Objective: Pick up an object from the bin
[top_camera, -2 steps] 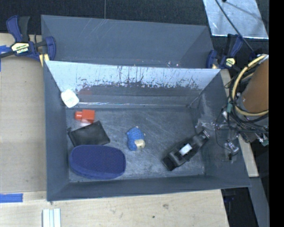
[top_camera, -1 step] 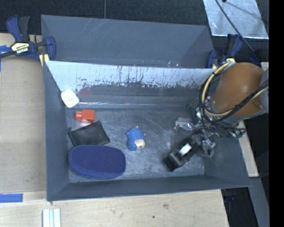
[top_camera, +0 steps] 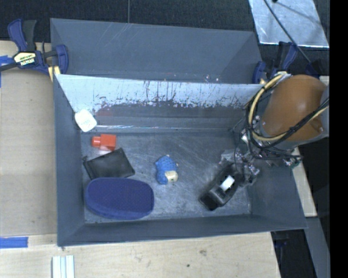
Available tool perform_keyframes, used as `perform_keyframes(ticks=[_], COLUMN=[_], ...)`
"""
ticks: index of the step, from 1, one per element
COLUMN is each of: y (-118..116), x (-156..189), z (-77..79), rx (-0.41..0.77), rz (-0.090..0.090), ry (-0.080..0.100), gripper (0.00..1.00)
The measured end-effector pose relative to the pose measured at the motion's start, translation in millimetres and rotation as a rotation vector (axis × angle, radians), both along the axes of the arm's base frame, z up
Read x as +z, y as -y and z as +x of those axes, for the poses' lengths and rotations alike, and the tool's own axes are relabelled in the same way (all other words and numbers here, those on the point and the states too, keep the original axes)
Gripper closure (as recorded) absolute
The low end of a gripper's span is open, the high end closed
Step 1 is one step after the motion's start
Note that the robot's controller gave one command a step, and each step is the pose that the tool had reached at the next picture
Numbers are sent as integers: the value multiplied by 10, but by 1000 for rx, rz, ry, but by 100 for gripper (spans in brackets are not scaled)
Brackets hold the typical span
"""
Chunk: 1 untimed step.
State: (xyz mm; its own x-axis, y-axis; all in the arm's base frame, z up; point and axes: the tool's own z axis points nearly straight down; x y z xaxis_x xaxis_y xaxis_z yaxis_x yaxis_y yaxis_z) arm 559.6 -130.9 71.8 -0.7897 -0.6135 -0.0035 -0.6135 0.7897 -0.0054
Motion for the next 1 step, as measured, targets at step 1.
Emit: perform_keyframes(ticks=[1], y=[86], x=[416], z=[35], rx=[6], rz=[0], ry=[-1], gripper=[100])
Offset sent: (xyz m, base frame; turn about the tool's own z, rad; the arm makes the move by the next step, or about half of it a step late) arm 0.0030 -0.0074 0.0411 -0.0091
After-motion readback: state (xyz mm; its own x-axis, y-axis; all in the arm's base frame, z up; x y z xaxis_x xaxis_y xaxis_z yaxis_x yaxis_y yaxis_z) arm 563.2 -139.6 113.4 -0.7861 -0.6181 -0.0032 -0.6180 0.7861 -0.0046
